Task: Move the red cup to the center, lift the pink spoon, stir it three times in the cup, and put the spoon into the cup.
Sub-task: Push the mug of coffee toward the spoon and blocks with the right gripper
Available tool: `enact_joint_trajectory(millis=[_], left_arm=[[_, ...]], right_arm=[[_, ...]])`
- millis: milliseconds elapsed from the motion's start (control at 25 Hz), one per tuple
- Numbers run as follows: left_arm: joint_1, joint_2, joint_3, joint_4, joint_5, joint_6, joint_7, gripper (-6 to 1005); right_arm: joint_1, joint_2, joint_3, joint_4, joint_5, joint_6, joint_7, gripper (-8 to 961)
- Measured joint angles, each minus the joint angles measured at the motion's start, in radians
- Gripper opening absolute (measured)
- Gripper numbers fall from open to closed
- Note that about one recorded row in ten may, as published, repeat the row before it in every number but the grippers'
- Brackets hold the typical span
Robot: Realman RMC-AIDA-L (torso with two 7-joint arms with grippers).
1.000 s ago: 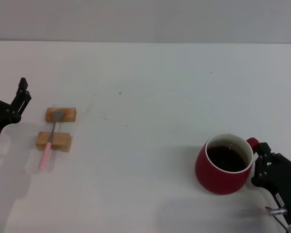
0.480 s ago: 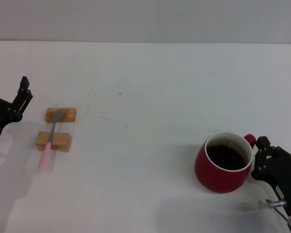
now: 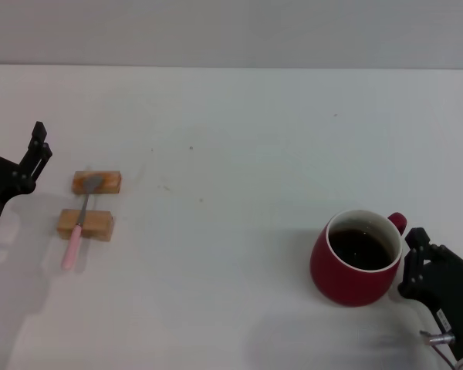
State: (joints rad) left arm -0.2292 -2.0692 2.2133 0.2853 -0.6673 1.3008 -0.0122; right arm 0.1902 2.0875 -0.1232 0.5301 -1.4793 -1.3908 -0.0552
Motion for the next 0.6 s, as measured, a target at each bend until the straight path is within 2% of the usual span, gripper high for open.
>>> enact_joint_trajectory(millis=[600], left_arm=[[-0.002,0.000,0.000,0.000,0.000,-0.003,0.000,842]], right_arm=[[-0.008,0.002,-0.022,0.031,-0.005,0.011,0.000,0]])
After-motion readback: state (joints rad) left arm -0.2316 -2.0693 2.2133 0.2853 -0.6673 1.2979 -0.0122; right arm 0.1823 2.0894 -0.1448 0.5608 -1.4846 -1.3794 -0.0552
